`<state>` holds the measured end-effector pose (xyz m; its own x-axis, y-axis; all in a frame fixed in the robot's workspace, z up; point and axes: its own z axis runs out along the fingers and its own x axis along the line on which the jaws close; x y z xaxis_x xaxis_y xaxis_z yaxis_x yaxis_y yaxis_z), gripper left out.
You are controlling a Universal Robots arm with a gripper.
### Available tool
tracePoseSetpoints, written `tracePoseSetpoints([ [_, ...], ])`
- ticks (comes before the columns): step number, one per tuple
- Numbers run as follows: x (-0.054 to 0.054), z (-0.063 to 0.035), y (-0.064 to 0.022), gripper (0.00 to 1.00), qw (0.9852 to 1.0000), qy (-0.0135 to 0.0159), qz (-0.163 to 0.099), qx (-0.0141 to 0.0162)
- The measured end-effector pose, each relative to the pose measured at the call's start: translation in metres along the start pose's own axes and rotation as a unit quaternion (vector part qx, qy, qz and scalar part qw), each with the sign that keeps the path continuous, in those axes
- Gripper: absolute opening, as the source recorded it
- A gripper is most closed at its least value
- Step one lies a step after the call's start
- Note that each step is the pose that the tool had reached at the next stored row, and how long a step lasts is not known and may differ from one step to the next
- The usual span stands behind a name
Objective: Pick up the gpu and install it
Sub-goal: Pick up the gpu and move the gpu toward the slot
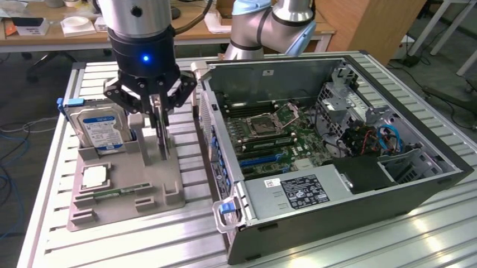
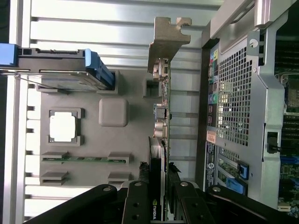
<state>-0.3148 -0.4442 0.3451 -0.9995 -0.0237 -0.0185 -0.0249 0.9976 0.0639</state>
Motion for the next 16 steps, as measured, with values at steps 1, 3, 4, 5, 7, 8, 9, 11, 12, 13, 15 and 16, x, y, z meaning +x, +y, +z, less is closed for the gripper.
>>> tracePoseSetpoints([
  [1, 0.0, -0.0002, 0.0, 0.26, 1.0, 0.0, 0.0, 0.0],
  [3, 0.0, -0.0009, 0.0001, 0.26, 1.0, 0.0001, 0.0, 0.0],
  [4, 0.0, -0.0013, 0.0001, 0.26, 1.0, 0.0, 0.0, 0.0],
  [5, 0.0, -0.0015, 0.0001, 0.26, 1.0, 0.0, 0.0, 0.0],
  [7, -0.0001, -0.0021, 0.0001, 0.26, 1.0, 0.0, 0.0, 0.0],
  [8, -0.0001, -0.0023, 0.0001, 0.26, 1.0, 0.0, 0.0, 0.0],
  [9, -0.0001, -0.0027, 0.0002, 0.26, 1.0, 0.0, 0.0, 0.0],
  [11, -0.0001, -0.0042, 0.0003, 0.26, 1.0, 0.0001, 0.0, 0.0001],
  [12, -0.0001, -0.0049, 0.0003, 0.26, 1.0, 0.0, 0.0, 0.0],
  [13, -0.0001, -0.0059, 0.0004, 0.26, 1.0, 0.0, 0.0, 0.0001],
  [15, -0.0002, -0.0078, 0.0005, 0.26, 1.0, 0.0, 0.0, 0.0],
  [16, -0.0001, -0.0084, 0.0005, 0.26, 1.0, 0.0, 0.0, 0.0],
])
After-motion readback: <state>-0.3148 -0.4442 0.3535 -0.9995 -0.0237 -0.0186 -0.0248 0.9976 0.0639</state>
